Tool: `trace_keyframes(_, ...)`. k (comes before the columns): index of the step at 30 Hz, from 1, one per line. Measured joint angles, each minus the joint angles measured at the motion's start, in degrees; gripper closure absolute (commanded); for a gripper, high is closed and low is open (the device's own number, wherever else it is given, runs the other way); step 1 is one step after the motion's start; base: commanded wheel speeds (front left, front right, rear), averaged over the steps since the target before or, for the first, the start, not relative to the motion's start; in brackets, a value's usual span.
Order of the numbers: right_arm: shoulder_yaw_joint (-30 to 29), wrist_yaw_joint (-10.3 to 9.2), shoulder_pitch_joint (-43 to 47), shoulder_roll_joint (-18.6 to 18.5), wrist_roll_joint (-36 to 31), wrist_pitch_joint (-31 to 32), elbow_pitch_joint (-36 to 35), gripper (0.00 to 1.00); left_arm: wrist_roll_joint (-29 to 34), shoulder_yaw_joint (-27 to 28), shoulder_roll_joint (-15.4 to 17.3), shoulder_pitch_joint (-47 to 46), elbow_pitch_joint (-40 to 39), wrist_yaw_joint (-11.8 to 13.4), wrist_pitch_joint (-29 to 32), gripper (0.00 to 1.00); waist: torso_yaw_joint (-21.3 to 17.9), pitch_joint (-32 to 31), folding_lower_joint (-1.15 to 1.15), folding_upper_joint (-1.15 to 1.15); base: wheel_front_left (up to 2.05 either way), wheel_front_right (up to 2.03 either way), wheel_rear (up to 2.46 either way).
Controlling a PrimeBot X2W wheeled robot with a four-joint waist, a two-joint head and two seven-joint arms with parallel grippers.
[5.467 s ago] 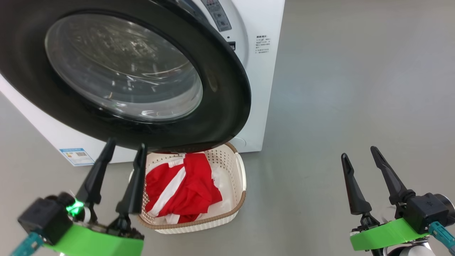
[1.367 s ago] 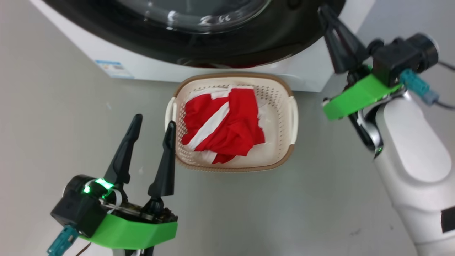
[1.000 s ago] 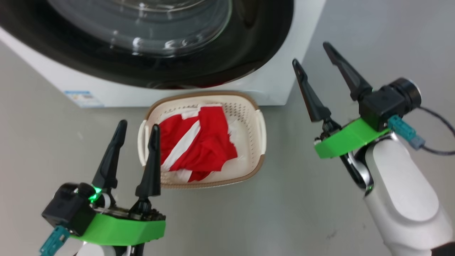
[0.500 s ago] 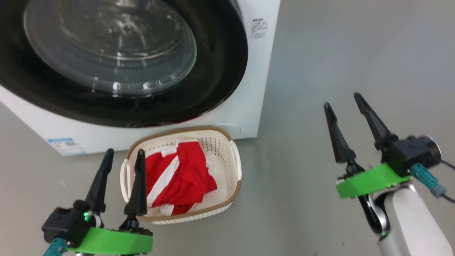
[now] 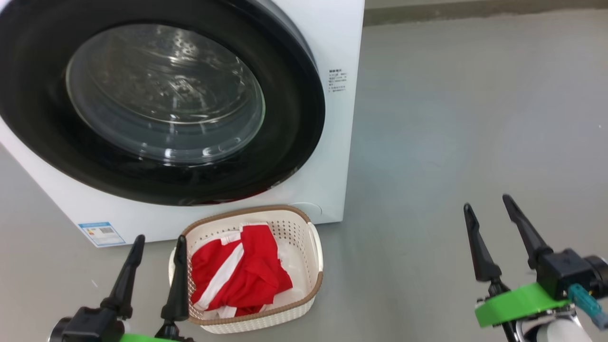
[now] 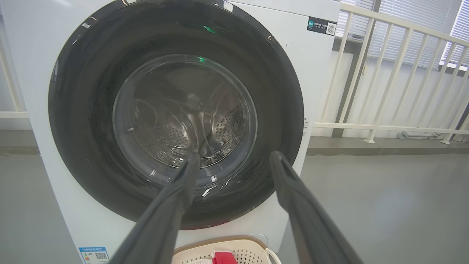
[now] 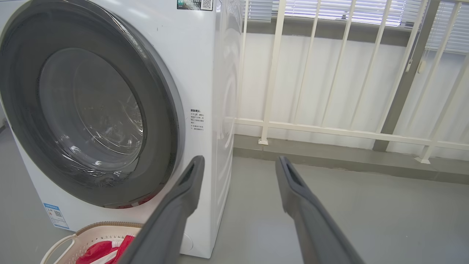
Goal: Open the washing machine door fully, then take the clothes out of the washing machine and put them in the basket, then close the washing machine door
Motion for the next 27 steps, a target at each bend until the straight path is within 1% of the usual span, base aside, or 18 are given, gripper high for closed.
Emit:
trace_keyframes(6, -0.9, 0.0, 4.8, 0.3, 0.1, 0.0, -2.4, 0.0, 1.6, 1.4, 0.1, 1.1, -0.4, -0.1, 0.0, 0.0, 1.1, -1.6, 0.0, 0.0, 0.0, 0.0, 0.0)
trace_keyframes(11, -1.4, 0.0, 7.4, 0.4, 0.2, 0.0, -4.1, 0.0, 2.0, 1.8, 0.5, 2.8, 0.1, -1.0, 0.0, 0.0, 1.5, -2.5, 0.0, 0.0, 0.0, 0.0, 0.0)
trace_keyframes(23, -1.5, 0.0, 8.8, 0.5, 0.2, 0.0, -6.1, 0.0, 2.1, 2.8, 0.6, 3.3, 0.4, -1.9, 0.0, 0.0, 1.7, -3.3, 0.0, 0.0, 0.0, 0.0, 0.0)
trace_keyframes(26, -1.5, 0.0, 8.9, 0.5, 0.2, 0.0, -6.1, 0.0, 3.2, 2.8, 0.6, 3.3, 0.4, -1.9, 0.0, 0.0, 1.8, -3.3, 0.0, 0.0, 0.0, 0.0, 0.0)
trace_keyframes(27, -1.5, 0.0, 9.0, 0.5, 0.2, 0.0, -6.0, 1.0, 3.4, 2.8, 0.6, 3.3, 0.5, -1.9, 0.0, 1.0, 1.8, -3.3, 0.0, 0.0, 0.0, 0.0, 0.0)
